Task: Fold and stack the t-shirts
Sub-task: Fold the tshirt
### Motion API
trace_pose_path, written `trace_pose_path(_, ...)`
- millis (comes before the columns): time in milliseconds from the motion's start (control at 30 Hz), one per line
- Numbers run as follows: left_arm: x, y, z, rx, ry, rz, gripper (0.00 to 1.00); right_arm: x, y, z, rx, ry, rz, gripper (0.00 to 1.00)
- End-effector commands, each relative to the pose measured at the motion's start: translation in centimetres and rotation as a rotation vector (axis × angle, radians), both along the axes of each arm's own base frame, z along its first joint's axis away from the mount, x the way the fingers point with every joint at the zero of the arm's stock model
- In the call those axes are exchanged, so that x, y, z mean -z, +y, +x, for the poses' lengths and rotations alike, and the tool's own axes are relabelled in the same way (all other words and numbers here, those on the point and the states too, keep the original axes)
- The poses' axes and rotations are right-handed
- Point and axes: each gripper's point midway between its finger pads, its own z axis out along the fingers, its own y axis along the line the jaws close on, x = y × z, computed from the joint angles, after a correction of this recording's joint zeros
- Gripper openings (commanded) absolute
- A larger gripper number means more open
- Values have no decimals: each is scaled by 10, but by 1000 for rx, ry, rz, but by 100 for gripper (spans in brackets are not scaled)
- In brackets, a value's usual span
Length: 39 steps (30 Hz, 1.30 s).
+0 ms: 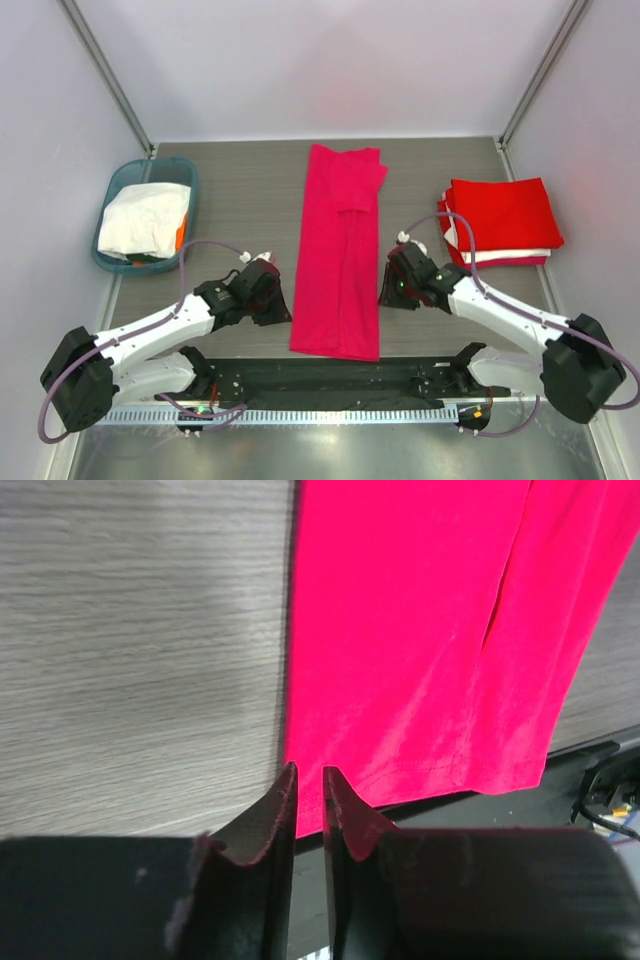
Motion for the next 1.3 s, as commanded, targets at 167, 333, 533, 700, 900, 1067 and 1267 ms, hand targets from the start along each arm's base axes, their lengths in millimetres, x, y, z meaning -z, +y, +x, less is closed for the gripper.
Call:
trace_pose_path(167,7,-14,-18,83,83,-71,30,17,28,-86,58,191,194,40)
trace_pose_path(333,9,-10,-33,74,131,-91,35,22,43,-115,28,221,209,40)
trace_pose_path(533,15,-8,-42,79,165,-96,36,33,43,-126,43,215,167,39)
trace_pose_path(700,17,-13,-48,105,189,-112,36,37,46,-129,33,217,155,36)
trace_pose_path(900,21,-18,-50,114,201,-122,35,40,38,-128,44,201,81,41)
trace_pose_path(1067,25,-24,-52,126,210,-125,32,41,26,-125,65,180,37,40)
trace_pose_path(1267,34,-26,-55,129,230,-103,27,44,23,-126,70,181,35,37)
